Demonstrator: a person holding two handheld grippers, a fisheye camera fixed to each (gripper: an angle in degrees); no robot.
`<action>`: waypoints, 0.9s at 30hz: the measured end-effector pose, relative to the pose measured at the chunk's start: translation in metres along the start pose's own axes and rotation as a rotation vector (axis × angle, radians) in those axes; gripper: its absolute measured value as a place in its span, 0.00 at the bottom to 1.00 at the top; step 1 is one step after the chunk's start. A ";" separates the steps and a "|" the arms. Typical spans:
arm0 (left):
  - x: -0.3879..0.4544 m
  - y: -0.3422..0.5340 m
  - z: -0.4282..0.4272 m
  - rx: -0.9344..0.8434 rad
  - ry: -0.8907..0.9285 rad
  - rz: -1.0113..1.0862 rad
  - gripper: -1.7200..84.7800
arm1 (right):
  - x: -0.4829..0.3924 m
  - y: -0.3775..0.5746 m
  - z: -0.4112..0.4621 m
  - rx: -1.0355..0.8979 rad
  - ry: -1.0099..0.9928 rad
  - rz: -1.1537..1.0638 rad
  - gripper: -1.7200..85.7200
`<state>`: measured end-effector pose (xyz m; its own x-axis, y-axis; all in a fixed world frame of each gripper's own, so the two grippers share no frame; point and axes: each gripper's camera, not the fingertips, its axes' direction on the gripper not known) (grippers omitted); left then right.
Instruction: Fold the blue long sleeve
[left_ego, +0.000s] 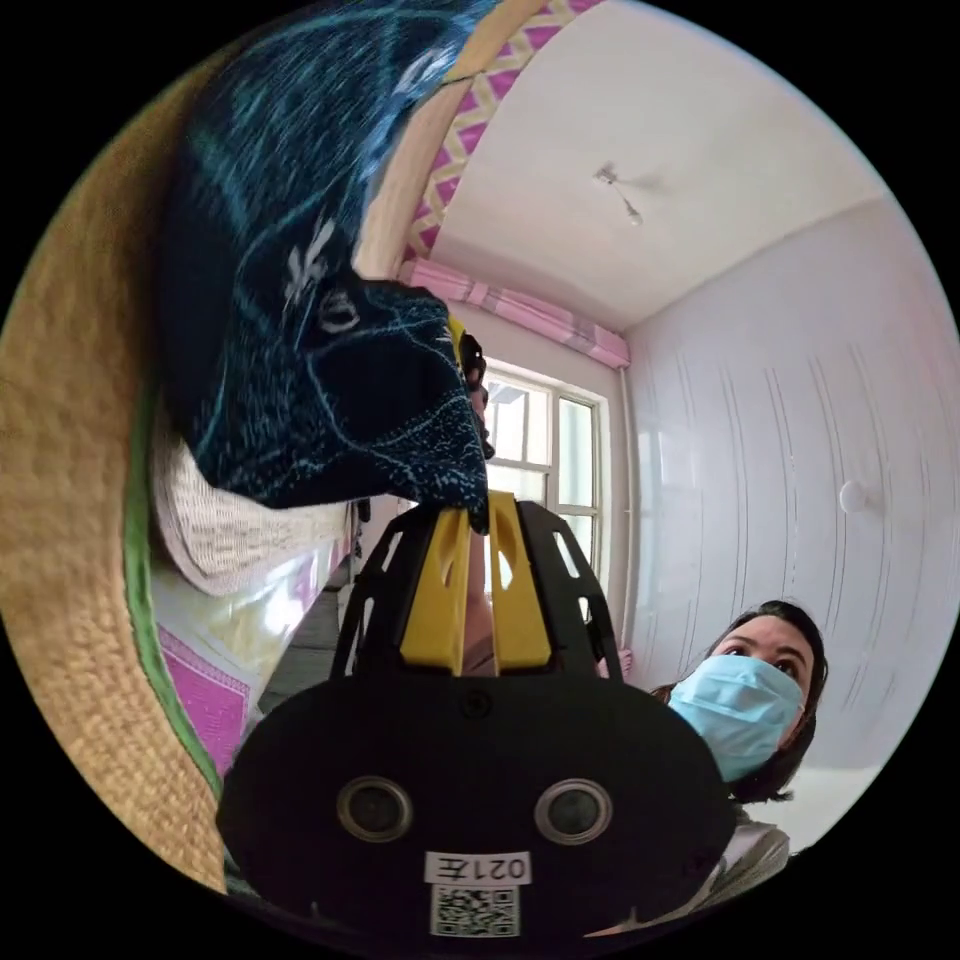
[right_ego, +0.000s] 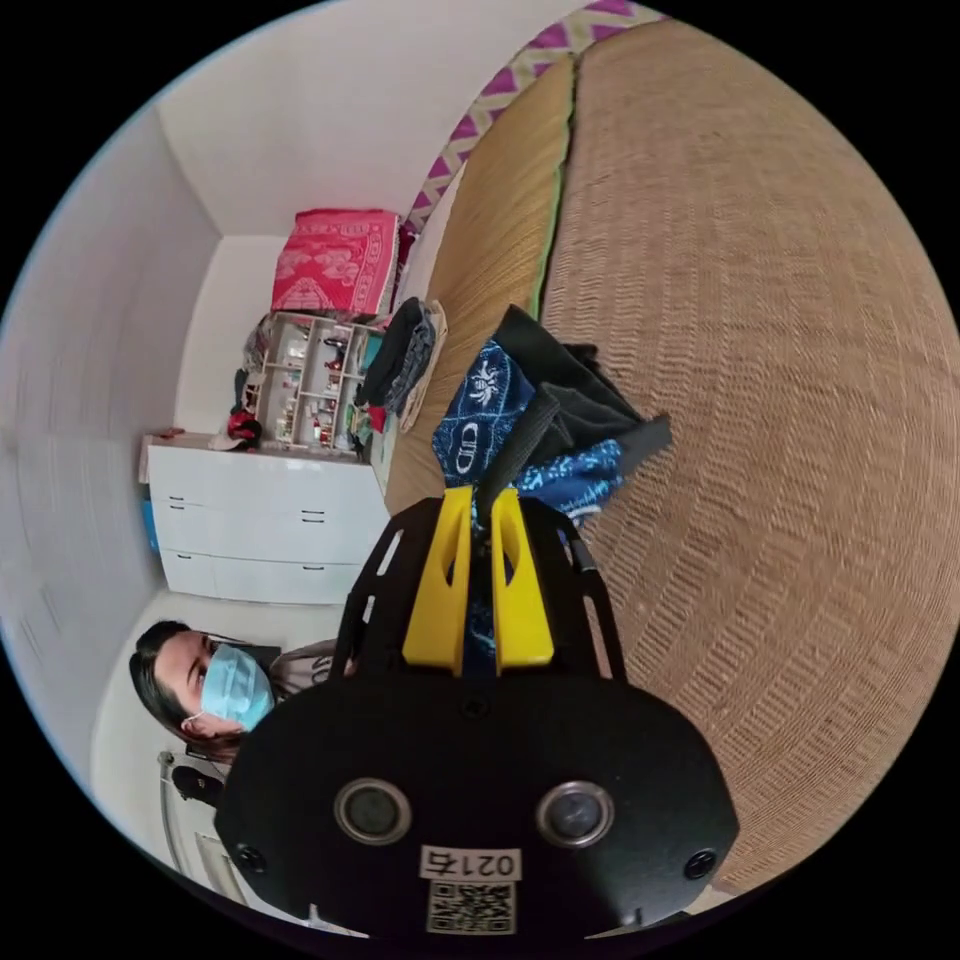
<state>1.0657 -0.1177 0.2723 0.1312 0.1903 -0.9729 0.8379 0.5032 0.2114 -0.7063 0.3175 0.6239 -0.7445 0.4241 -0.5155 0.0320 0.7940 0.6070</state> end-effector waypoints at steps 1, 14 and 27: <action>0.008 -0.008 -0.009 0.020 0.001 0.013 0.02 | -0.021 -0.029 0.014 -0.026 0.034 -0.019 0.04; 0.080 -0.097 -0.206 0.555 -0.185 0.178 0.14 | -0.087 -0.232 0.145 0.063 -0.039 0.020 0.14; 0.139 -0.192 -0.022 0.192 -0.742 0.482 0.09 | -0.249 -0.121 0.268 -0.274 0.420 -0.531 0.01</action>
<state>0.9113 -0.1688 0.0987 0.7431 -0.2817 -0.6071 0.6687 0.3479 0.6571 -0.3460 0.2326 0.5165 -0.8080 -0.2348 -0.5403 -0.5317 0.6857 0.4972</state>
